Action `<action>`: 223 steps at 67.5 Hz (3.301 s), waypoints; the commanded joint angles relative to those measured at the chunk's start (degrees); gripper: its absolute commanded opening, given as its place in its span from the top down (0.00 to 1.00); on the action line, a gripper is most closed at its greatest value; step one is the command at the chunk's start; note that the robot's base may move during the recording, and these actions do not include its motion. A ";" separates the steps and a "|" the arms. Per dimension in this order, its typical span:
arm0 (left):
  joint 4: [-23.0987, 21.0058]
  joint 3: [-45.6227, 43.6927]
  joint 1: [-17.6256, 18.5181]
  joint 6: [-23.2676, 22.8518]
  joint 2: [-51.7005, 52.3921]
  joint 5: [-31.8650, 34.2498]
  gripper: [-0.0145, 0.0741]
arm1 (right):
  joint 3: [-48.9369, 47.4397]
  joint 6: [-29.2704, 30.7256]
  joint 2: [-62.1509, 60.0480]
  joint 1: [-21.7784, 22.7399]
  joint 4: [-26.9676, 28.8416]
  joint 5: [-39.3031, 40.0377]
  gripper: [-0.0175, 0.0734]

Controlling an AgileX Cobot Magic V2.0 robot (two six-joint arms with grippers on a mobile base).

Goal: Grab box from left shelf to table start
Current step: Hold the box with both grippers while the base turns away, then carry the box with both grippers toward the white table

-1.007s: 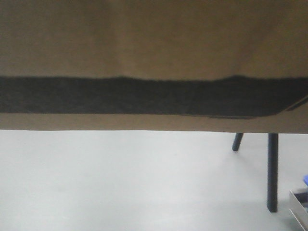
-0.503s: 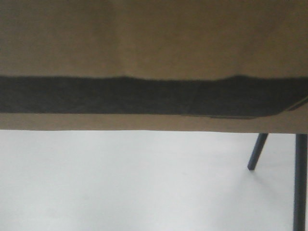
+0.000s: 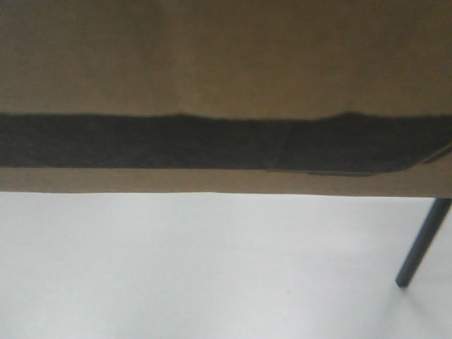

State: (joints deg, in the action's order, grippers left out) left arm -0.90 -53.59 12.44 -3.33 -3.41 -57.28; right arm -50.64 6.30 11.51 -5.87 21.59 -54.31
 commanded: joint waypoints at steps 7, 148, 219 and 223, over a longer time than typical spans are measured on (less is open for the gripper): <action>2.04 -1.87 0.35 -0.19 -0.93 11.14 0.95 | -1.60 1.65 1.06 0.18 -3.27 8.31 0.74; 2.01 -1.87 0.35 -0.19 -0.93 11.14 0.95 | -1.60 1.65 1.06 0.18 -3.27 8.31 0.74; 2.01 -1.87 0.35 -0.19 -0.93 11.14 0.95 | -1.60 1.65 1.13 0.18 -3.27 8.36 0.74; 2.01 -1.87 0.35 -0.19 -0.93 11.14 0.95 | -1.60 1.65 1.13 0.18 -3.27 8.29 0.74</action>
State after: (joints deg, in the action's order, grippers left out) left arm -0.90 -53.59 12.44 -3.33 -3.41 -57.18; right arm -50.64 6.30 11.51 -5.87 21.59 -54.40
